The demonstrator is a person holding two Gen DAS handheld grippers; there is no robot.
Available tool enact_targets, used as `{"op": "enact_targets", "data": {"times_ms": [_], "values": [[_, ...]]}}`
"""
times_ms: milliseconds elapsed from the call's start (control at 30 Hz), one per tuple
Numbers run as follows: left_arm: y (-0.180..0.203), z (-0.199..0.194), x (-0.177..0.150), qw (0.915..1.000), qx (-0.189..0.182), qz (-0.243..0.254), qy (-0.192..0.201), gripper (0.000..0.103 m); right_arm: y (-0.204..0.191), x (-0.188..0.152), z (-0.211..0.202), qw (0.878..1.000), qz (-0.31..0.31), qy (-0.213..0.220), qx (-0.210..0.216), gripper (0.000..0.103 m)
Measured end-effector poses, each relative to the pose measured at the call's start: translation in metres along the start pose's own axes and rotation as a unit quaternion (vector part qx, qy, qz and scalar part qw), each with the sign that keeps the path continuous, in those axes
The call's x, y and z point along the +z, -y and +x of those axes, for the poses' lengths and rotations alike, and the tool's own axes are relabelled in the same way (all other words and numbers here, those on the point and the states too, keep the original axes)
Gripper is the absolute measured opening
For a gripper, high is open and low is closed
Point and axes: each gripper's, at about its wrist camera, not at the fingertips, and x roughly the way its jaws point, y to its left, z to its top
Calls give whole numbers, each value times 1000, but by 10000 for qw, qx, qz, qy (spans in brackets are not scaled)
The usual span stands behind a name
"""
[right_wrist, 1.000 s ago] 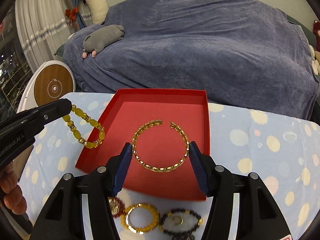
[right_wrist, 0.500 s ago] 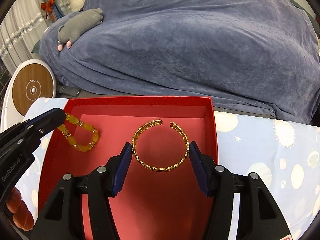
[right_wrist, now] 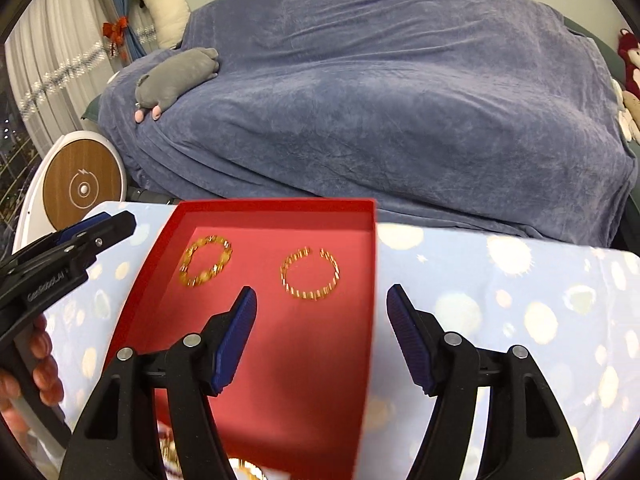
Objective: Organize jewelry
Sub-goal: 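Carry both bracelets into the red box and open both tools, then grasp the dark garnet multi-strand bracelet with the right tool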
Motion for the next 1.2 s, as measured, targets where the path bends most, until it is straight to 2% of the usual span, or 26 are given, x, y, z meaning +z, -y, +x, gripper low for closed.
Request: {"op": "enact_targets", "data": {"times_ms": [133, 333, 533, 667, 833, 967, 1067, 1200], "values": [[0, -35, -27, 10000, 14, 22, -55, 44, 8, -34, -40, 9999, 114, -64, 81, 65], [8, -73, -76, 9996, -10, 62, -259, 45, 7, -89, -84, 9998, 42, -78, -165, 65], [15, -91, -131, 9983, -48, -40, -577, 45, 8, -142, -93, 9985, 385, -385, 89, 65], [13, -91, -164, 9968, -85, -140, -781, 45, -1, -168, -89, 9978, 406, -524, 89, 63], [-1, -79, -189, 9950, -8, -230, -973, 45, -18, -177, -83, 9983, 165, -556, 81, 58], [-12, -75, -196, 9933, -36, -436, -1068, 45, -24, -178, -83, 9984, 103, -549, 99, 57], [-11, -79, -195, 9941, -44, -426, -997, 45, -26, -178, -80, 9983, 6, -579, 44, 57], [-2, -84, -192, 9957, -95, -257, -887, 45, -26, -183, -74, 9975, -12, -710, 47, 49]]}}
